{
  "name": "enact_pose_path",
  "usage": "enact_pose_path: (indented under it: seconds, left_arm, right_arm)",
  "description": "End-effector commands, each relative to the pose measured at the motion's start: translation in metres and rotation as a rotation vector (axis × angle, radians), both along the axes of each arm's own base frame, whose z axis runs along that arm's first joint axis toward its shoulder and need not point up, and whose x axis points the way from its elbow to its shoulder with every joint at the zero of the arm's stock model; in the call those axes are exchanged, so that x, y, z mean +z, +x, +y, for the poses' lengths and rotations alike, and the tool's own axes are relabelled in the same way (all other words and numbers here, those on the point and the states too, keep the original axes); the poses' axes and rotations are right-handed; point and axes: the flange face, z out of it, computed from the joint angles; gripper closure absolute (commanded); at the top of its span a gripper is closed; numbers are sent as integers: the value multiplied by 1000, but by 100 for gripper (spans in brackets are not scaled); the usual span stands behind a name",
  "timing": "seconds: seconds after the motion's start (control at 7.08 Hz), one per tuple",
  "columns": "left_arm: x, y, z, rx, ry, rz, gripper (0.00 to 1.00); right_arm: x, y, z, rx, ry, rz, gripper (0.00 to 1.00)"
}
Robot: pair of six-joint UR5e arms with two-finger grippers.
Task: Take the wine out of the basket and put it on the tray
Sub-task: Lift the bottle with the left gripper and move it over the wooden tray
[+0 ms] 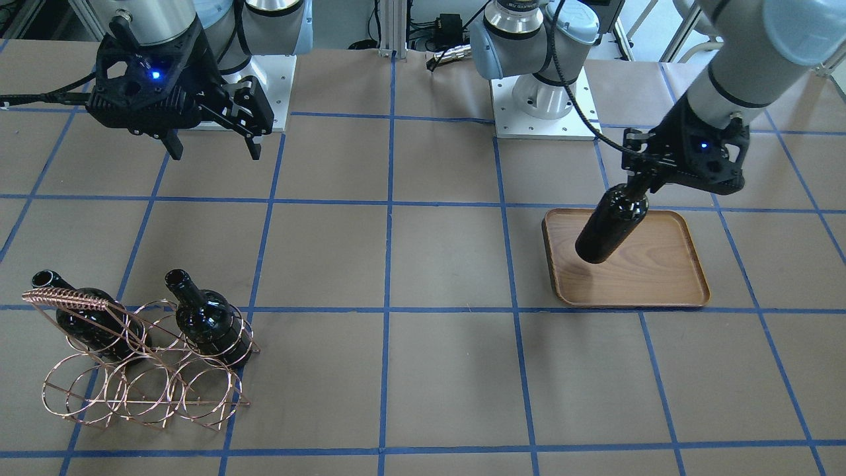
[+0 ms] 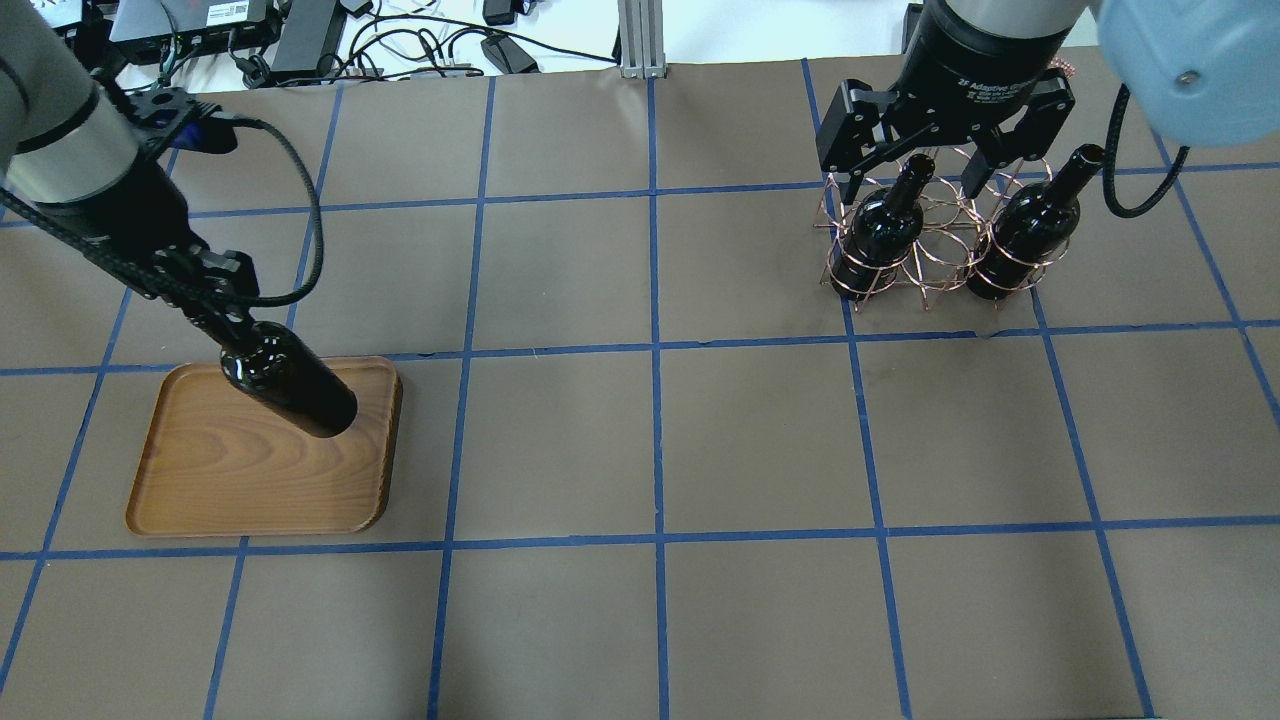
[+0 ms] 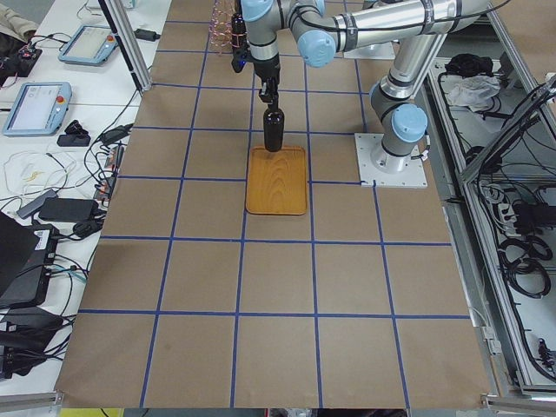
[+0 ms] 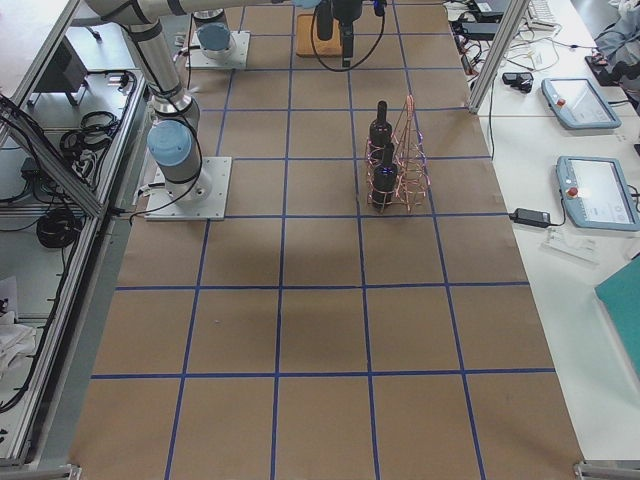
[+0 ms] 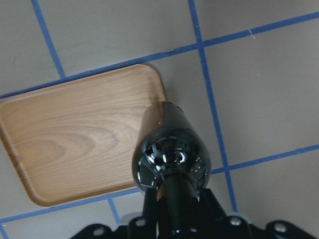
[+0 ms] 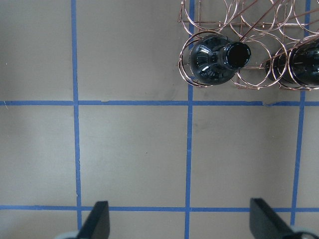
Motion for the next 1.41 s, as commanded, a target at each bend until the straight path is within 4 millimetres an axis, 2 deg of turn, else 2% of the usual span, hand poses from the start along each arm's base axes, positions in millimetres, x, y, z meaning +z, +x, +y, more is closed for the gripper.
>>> enact_pose_path:
  seconds: [0.0, 0.42, 0.99, 1.13, 1.27]
  left_arm:
    - [-13, 50, 1, -21, 24, 24, 100]
    - [-33, 69, -7, -19, 68, -1, 100]
    - [-51, 74, -18, -14, 88, 7, 100]
    - [-52, 74, -19, -15, 89, 8, 86]
    - [-52, 74, -18, -8, 91, 6, 45]
  right_arm:
    - [0, 0, 0, 0, 0, -1, 0]
    - [1, 0, 1, 0, -2, -3, 0]
    - [1, 0, 1, 0, -2, 0, 0]
    - [1, 0, 1, 0, -2, -1, 0]
    - [1, 0, 1, 0, -2, 1, 0]
